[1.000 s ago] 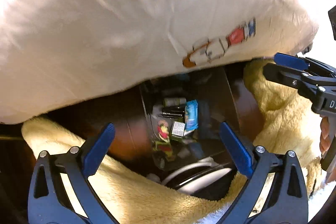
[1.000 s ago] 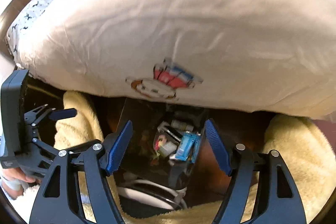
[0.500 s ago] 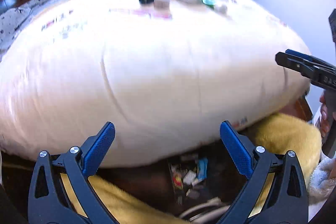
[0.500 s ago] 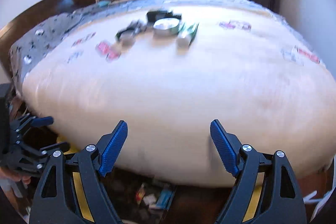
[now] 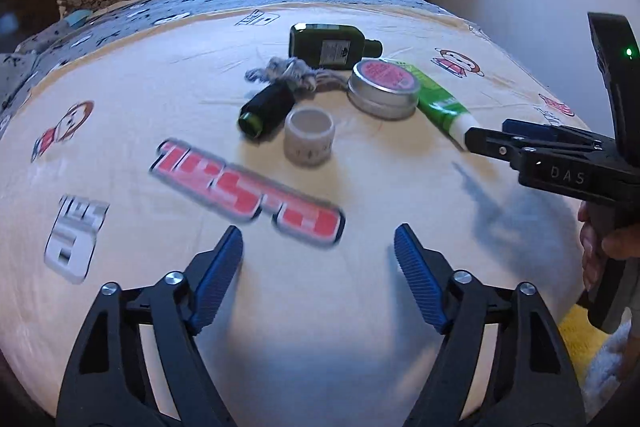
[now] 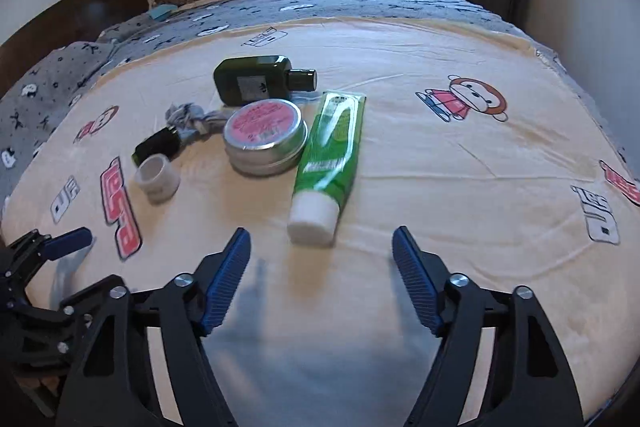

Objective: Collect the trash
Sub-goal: 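Grasp the tape roll with left tool while right tool grasps green tube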

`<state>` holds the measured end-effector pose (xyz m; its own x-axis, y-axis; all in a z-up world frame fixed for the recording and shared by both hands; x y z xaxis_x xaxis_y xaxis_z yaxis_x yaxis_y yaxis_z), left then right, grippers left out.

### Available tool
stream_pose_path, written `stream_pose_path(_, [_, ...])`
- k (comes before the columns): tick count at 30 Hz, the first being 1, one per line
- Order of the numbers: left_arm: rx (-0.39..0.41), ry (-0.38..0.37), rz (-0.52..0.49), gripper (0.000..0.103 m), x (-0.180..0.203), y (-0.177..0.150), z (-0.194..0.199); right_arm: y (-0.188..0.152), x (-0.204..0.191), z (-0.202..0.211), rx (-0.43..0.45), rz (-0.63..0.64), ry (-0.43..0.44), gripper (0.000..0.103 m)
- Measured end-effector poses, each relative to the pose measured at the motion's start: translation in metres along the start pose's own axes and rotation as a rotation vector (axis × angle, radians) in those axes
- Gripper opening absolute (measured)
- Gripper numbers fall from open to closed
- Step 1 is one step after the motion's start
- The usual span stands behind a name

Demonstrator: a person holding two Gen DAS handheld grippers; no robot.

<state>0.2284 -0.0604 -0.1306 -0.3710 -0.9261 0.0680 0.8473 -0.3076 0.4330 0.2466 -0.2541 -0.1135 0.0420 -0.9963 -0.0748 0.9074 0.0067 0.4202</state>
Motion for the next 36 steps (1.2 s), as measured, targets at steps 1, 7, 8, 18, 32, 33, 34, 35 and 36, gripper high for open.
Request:
stream_pose_path(1, [-0.007,-0.001,-0.006,0.066,0.002,0.009,-0.006,0.006,0.000,-0.006,-0.008,-0.003,-0.004,0.067])
stream_pose_path(7, [0.006,0.017,0.043,0.060,-0.001,0.044,-0.032,0.029,-0.004,-0.035,-0.053,0.003,-0.029,0.047])
stream_pose_path(8, [0.004,0.019,0.049,0.060,-0.001,0.050,-0.036,0.032,-0.004,-0.038,-0.056,0.002,-0.029,0.047])
stream_pose_path(18, [-0.014,0.051,0.033,0.031,-0.004,0.052,-0.035,0.035,-0.003,-0.041,-0.076,0.033,-0.038,0.038])
stream_pose_path(32, [0.087,0.045,-0.015,0.030,0.025,-0.055,0.030,-0.077,-0.006,0.023,-0.001,0.116,0.027,0.038])
stream_pose_path(33, [0.097,0.048,-0.024,0.030,0.028,-0.062,0.036,-0.083,-0.008,0.028,0.006,0.121,0.031,0.038])
stream_pose_path(34, [0.106,0.049,-0.034,0.030,0.031,-0.069,0.042,-0.093,-0.009,0.034,0.013,0.126,0.038,0.038])
stream_pose_path(35, [0.112,0.044,-0.042,0.030,0.034,-0.076,0.048,-0.099,-0.010,0.039,0.020,0.129,0.043,0.038])
stream_pose_path(36, [0.117,0.041,-0.049,0.030,0.036,-0.082,0.054,-0.107,-0.010,0.045,0.029,0.133,0.047,0.038])
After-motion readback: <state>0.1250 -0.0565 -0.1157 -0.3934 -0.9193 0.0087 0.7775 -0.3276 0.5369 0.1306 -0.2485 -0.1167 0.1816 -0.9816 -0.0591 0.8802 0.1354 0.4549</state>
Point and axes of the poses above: each gripper's, at about its wrist camera, not at the fingertips, and z roughly against the way its jaws point, x to its right, y to its top, the point moved 2 cm from there along -z, roughly the way its jaws point, and after that the axes turned 15 degrees about -x, right-handed, at the moved point
